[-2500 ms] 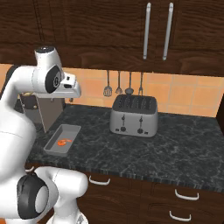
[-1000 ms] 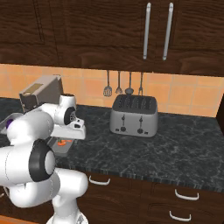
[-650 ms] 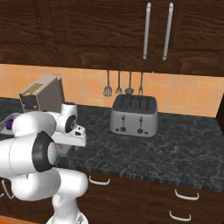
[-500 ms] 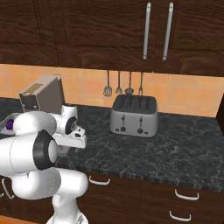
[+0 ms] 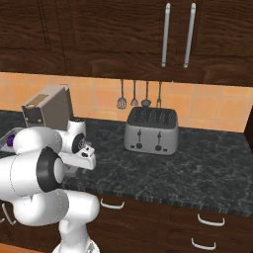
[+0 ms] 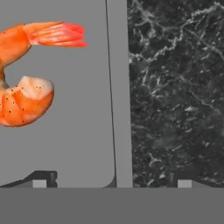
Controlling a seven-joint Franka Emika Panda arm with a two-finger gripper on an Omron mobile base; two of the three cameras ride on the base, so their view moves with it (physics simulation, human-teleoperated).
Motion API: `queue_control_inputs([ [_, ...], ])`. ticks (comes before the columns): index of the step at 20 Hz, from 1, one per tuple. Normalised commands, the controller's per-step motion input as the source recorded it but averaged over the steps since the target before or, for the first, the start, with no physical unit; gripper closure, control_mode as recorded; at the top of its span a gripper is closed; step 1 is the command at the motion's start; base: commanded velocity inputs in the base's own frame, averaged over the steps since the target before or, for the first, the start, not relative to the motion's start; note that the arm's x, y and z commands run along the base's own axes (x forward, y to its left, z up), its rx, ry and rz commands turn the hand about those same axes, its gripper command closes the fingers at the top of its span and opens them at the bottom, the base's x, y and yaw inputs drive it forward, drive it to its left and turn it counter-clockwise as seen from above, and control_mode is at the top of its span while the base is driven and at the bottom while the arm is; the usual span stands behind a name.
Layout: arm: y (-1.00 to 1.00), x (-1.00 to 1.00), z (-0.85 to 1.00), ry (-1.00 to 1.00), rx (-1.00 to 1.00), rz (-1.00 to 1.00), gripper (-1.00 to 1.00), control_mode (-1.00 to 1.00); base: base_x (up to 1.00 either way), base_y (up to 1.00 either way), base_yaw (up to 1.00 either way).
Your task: Take the meat container that has the shrimp and place it on the second highest rack of the freezer. Then take the vegetable container that has the eggplant and lemon wedge and place it on the highest rack of the freezer.
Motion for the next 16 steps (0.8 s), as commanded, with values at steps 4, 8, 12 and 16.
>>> queue_control_inputs([
  [4, 0.0, -0.06, -0.15, 0.01, 0.0, -0.16, -1.0, -1.0, 0.0, 0.0, 0.0],
  [8, 0.0, 0.0, -0.34, 0.0, 0.0, -0.06, -1.0, -1.0, 0.0, 0.0, 0.0],
  [12, 0.0, 0.0, -0.23, 0.0, 0.0, -0.03, -1.0, -1.0, 0.0, 0.0, 0.0],
  [16, 0.0, 0.0, 0.0, 0.0, 0.0, 0.0, 1.0, -1.0, 0.0, 0.0, 0.0],
])
